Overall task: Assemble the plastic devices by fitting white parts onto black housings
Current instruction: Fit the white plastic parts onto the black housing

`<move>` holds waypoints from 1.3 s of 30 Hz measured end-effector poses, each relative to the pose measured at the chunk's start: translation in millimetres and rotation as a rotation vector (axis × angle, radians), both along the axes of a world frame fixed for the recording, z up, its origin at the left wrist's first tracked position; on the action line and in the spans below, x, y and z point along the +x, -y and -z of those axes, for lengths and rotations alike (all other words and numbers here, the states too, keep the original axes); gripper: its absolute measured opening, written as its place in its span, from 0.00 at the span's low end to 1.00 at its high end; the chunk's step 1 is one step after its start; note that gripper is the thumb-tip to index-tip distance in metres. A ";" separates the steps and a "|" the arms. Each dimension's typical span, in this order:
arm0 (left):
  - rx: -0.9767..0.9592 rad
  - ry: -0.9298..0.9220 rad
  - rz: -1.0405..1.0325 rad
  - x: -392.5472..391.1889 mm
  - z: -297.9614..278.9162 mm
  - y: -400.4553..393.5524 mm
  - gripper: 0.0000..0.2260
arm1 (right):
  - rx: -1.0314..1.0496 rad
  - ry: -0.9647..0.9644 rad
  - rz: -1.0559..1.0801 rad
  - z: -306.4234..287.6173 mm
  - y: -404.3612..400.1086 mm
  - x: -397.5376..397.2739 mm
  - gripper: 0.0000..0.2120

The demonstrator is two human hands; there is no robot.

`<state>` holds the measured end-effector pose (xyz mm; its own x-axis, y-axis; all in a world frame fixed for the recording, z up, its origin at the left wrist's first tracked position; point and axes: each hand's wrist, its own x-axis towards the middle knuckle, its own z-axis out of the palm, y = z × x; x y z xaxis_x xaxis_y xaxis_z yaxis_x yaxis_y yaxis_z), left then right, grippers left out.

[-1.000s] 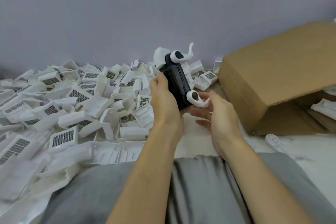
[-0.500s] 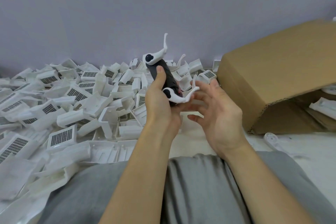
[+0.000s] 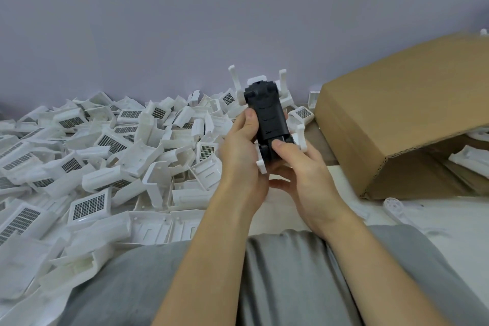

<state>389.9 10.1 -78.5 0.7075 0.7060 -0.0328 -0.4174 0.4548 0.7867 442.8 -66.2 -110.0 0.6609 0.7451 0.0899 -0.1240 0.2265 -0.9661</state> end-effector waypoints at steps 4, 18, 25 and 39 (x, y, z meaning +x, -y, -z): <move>0.081 -0.011 0.003 0.0 1.1 0.5 0.14 | -0.006 -0.001 0.002 0.9 -1.0 0.7 0.16; 0.165 -0.063 -0.026 -0.3 2.2 1.0 0.15 | 0.049 -0.001 -0.049 5.4 -0.9 3.9 0.08; 0.211 -0.056 -0.019 0.3 0.6 1.7 0.17 | 0.025 0.018 0.002 7.3 -3.3 2.8 0.08; 0.232 -0.070 -0.023 -1.1 0.6 2.5 0.15 | 0.032 -0.028 -0.049 2.5 -1.3 1.6 0.12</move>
